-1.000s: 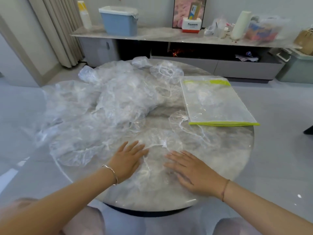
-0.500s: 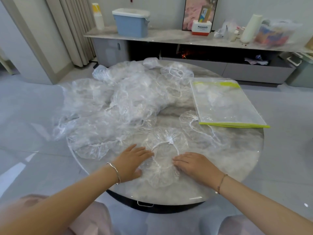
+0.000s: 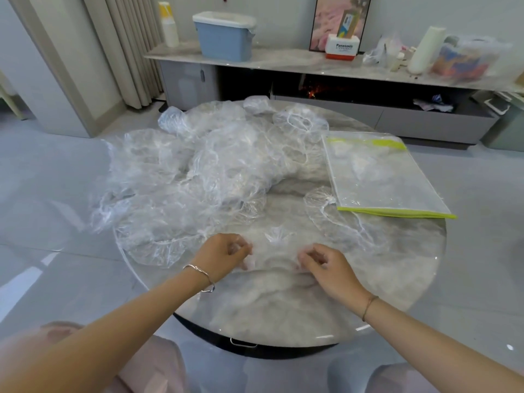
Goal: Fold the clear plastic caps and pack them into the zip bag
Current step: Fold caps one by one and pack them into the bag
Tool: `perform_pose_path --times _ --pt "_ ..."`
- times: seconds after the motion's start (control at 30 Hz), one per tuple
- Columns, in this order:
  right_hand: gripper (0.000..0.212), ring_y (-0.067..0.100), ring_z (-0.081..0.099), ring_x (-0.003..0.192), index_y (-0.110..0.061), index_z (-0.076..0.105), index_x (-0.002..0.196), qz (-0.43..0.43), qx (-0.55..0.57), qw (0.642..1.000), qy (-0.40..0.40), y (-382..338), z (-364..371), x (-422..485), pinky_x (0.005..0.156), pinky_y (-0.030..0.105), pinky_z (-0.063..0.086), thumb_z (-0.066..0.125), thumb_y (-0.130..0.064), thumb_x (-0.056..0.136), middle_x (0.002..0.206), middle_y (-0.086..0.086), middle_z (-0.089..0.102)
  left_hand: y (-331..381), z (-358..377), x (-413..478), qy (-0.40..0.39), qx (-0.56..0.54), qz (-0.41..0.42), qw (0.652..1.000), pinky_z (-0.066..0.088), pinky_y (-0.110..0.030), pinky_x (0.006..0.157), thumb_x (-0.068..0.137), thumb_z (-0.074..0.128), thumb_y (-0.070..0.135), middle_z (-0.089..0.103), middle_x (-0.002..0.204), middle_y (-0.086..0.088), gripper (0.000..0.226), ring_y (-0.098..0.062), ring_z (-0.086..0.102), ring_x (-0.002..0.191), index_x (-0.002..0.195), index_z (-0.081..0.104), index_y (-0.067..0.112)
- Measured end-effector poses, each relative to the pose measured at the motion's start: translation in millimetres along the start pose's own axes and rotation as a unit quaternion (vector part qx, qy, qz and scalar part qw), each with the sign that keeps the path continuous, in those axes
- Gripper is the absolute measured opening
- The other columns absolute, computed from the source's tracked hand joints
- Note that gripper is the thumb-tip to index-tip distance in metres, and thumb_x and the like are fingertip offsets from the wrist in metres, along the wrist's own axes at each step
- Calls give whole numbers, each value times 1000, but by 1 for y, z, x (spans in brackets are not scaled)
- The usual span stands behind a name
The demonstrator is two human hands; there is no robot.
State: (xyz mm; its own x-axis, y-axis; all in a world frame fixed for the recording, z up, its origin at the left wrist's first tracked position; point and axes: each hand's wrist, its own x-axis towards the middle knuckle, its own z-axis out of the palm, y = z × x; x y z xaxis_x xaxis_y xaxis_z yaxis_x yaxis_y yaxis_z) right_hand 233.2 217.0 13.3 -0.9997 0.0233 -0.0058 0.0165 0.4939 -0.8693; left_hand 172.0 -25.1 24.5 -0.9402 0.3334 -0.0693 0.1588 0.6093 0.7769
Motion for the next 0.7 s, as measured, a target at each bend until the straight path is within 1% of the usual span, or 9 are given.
perform_pose_path --times 0.1,0.17,0.23,0.33,0.37,0.43,0.5,0.63,0.7 --pt "30 16 65 60 -7 57 63 66 22 997 45 6 -1 12 67 31 49 64 -20 89 55 0 63 -5 3 4 -6 34 -47 998 37 -13 50 86 65 28 53 41 11 12 -3 49 42 79 67 18" --pt "23 15 61 57 -11 58 69 97 -11 994 48 13 -1 17 65 30 47 67 -23 86 56 1 62 -4 5 5 1 76 -66 995 32 -14 48 87 64 31 46 43 10 13 -2 43 42 91 60 20" --pt "15 12 57 68 -16 56 83 77 -71 991 81 11 0 16 68 27 44 68 -24 84 72 -1 61 -1 6 3 40 148 -50 987 39 -20 57 88 60 35 52 68 7 29 -8 51 60 110 50 20" --pt "26 12 50 101 -16 53 111 -80 -204 966 138 0 4 12 88 25 34 60 -28 89 110 -3 54 -1 8 1 109 247 140 953 48 -33 83 91 45 47 53 113 -3 49 -20 55 100 129 45 16" --pt "34 12 45 114 -16 52 121 -126 -235 957 117 -3 7 10 95 25 30 54 -32 91 123 -3 51 -3 11 1 83 264 194 941 44 -40 95 92 37 50 49 129 -4 55 -24 51 116 136 42 18" --pt "49 7 26 137 -20 42 140 -179 -281 942 25 -6 15 6 111 26 16 39 -41 96 148 -6 35 -10 20 0 -5 301 240 923 17 -40 116 96 24 54 24 154 -1 62 -22 22 142 148 24 22" --pt "56 4 4 144 -22 25 149 -195 -337 919 -55 0 24 3 116 27 0 26 -47 99 157 -9 12 -21 32 -3 -52 331 240 911 1 -35 116 98 15 54 11 157 1 63 -20 8 145 151 13 20" --pt "70 10 -2 146 -25 8 151 -169 -396 893 -130 14 31 -2 115 27 -8 -2 -61 93 156 -10 0 -33 45 -10 -80 399 218 887 12 -36 110 100 12 51 32 151 -6 61 -27 30 138 146 26 14" --pt "71 10 -5 145 -25 2 150 -166 -398 891 -140 18 31 -3 114 26 -10 -4 -64 90 155 -10 -4 -33 45 -9 -78 410 214 883 14 -35 110 100 12 51 38 147 -6 61 -25 34 136 145 29 13"
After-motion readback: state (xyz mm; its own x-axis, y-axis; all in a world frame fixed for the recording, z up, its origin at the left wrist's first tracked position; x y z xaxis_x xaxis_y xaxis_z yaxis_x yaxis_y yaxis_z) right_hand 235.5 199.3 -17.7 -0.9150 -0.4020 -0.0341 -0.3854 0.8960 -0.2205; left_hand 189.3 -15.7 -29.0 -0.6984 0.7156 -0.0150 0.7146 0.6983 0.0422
